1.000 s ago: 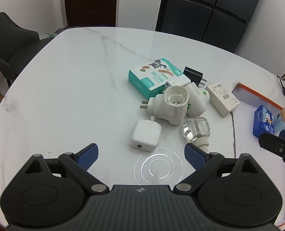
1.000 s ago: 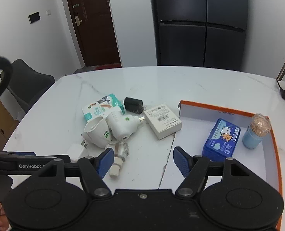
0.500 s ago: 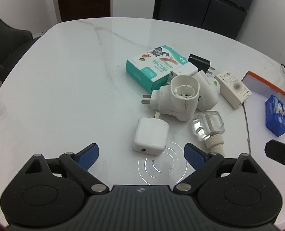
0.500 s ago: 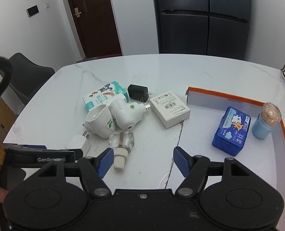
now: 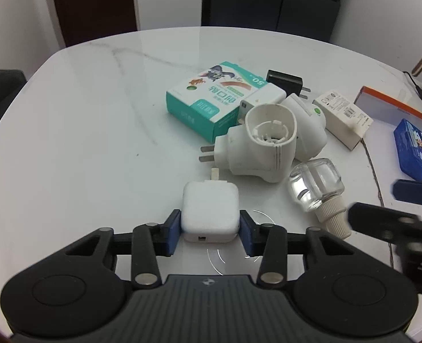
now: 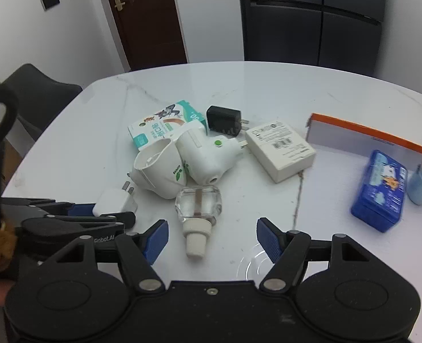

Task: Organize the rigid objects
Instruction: 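Grasp the white charger with the left gripper while the right grasps the glass diffuser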

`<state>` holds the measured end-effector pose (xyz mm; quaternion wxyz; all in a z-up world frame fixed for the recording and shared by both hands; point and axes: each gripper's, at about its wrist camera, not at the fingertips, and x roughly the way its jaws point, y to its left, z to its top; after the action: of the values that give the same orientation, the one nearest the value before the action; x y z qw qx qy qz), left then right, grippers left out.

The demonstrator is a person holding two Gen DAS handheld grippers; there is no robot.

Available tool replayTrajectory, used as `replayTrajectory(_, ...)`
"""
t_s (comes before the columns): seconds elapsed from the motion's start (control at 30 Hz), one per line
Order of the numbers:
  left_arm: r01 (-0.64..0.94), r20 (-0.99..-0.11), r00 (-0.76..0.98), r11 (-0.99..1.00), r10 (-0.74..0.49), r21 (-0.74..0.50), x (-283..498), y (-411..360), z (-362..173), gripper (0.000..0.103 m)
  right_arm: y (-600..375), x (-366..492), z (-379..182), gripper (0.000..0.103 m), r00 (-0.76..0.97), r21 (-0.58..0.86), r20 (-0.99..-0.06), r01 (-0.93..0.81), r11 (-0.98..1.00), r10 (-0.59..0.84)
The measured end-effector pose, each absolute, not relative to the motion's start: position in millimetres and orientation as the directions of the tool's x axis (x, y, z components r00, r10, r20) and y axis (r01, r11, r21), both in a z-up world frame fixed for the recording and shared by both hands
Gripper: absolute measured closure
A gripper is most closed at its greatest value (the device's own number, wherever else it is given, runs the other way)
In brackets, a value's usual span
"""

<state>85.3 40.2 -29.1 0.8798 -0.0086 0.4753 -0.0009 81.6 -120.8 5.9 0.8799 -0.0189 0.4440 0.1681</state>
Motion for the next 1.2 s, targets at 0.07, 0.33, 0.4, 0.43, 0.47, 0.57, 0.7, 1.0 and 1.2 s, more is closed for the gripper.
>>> replayTrajectory(0.07,0.002,-0.831,0.555,1.000,-0.019,-0.022,88,41,-30,0.059,-116,88,-2,0.022,0.539,0.113,-0.796,-0.312,0.943,0.274)
replayTrajectory(0.33,0.018,-0.810,0.585,0.998,-0.053,-0.052,89,53,-29,0.061,-97,111,-24,0.022,0.517,0.090,-0.821,-0.302,0.949,0.242)
replayTrajectory(0.4,0.018,-0.811,0.583,0.999,-0.047,-0.045,88,55,-28,0.061,-92,113,-30,0.023,0.517,0.072,-0.824,-0.310,0.948,0.231)
replayTrajectory(0.43,0.012,-0.812,0.582,0.999,-0.043,-0.044,87,56,-28,0.061,-90,113,-32,0.027,0.510,0.074,-0.827,-0.314,0.946,0.234)
replayTrajectory(0.47,0.004,-0.812,0.582,0.999,-0.039,-0.045,86,57,-28,0.061,-88,114,-35,0.033,0.507,0.073,-0.830,-0.316,0.946,0.234)
replayTrajectory(0.57,-0.010,-0.814,0.580,0.999,-0.029,-0.043,82,60,-27,0.061,-82,112,-39,0.044,0.528,0.046,-0.818,-0.333,0.942,0.227)
replayTrajectory(0.7,-0.032,-0.814,0.581,0.998,-0.019,-0.046,77,63,-23,0.061,-81,112,-39,0.047,0.526,0.051,-0.818,-0.337,0.940,0.233)
replayTrajectory(1.0,-0.048,-0.787,0.617,0.997,-0.012,-0.053,67,51,2,0.061,-91,95,-11,0.047,0.561,0.054,-0.791,-0.334,0.941,0.245)
replayTrajectory(1.2,-0.059,-0.763,0.647,0.997,-0.003,-0.054,59,38,21,0.061,-103,79,14,0.047,0.585,0.060,-0.766,-0.347,0.936,0.266)
